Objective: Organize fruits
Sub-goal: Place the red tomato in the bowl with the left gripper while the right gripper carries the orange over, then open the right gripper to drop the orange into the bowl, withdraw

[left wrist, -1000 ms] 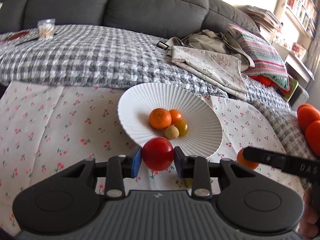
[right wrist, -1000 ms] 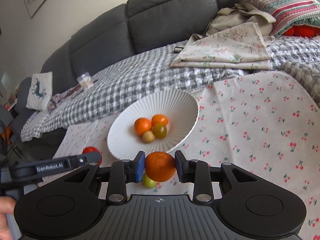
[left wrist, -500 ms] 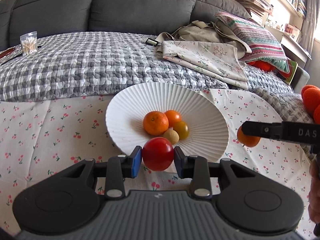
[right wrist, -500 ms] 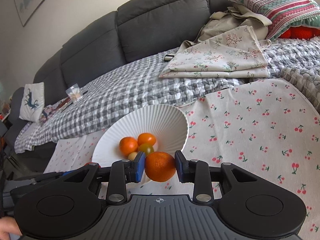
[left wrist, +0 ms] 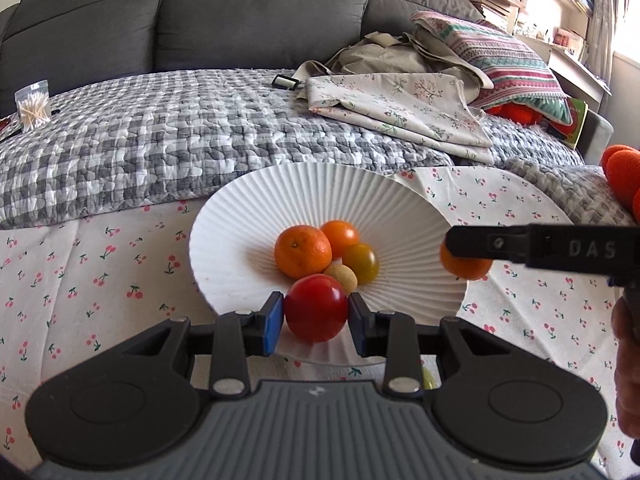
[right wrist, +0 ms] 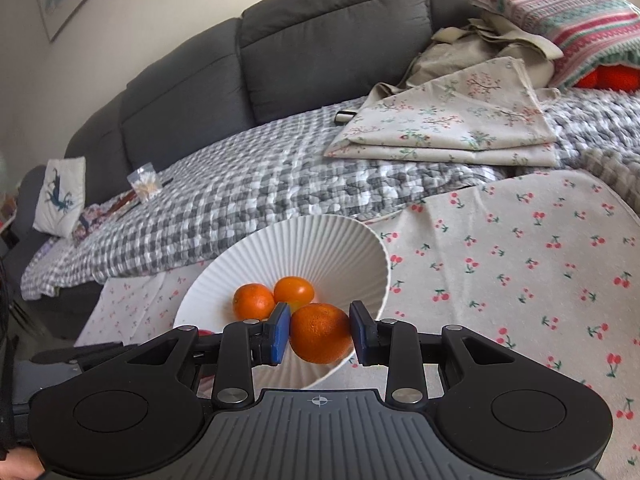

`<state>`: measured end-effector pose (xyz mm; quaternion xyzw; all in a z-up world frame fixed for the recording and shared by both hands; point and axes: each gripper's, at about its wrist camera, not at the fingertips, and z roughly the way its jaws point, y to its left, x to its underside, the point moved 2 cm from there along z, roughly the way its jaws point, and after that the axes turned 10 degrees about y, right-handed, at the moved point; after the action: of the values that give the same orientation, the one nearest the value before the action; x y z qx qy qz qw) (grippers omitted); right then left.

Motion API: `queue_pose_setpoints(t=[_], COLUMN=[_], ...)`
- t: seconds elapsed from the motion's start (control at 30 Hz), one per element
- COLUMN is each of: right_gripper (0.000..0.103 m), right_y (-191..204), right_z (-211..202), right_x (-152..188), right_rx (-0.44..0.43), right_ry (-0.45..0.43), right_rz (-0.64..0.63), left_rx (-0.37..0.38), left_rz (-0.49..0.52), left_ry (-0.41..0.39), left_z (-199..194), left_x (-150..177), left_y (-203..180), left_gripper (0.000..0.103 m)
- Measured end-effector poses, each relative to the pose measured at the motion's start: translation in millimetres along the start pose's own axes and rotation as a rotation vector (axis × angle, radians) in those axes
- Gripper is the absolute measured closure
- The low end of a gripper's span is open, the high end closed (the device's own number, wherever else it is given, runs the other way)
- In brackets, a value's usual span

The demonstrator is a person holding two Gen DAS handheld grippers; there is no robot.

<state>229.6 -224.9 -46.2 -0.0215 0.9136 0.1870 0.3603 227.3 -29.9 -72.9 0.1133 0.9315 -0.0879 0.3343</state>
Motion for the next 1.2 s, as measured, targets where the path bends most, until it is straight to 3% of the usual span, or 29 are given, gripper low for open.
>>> queue_pose_setpoints(t=[0.2, 0.33, 0.53, 0.73, 1.2], right_gripper=[0.069, 0.067, 0.055, 0.046, 0.024], right_y=[8, 10, 9, 11, 16], right_z=[16, 16, -1, -14, -58], right_x=[3, 4, -1, -3, 9], right_rx=[0.022, 0.034, 0.011, -0.011, -0.049], right_ry=[0.017, 0.017, -0.014, -0.015, -0.016], right_rz=[-0.037, -0.027, 0.010, 0.032, 0.057], left_rx=[-0.012, -0.016, -0.013, -0.006, -0.006], left_rz=[0.010, -0.005, -0.050, -0.121, -0.147], left_ry=[-0.013, -0.031, -0.066, -0.044, -0.023], left_z=[4, -2, -20, -27, -54], left_x=[0, -1, -3, 0, 14], left_y=[0, 3, 13, 23, 21], left_gripper=[0.068, 0.054, 0.044, 0.043, 0.042])
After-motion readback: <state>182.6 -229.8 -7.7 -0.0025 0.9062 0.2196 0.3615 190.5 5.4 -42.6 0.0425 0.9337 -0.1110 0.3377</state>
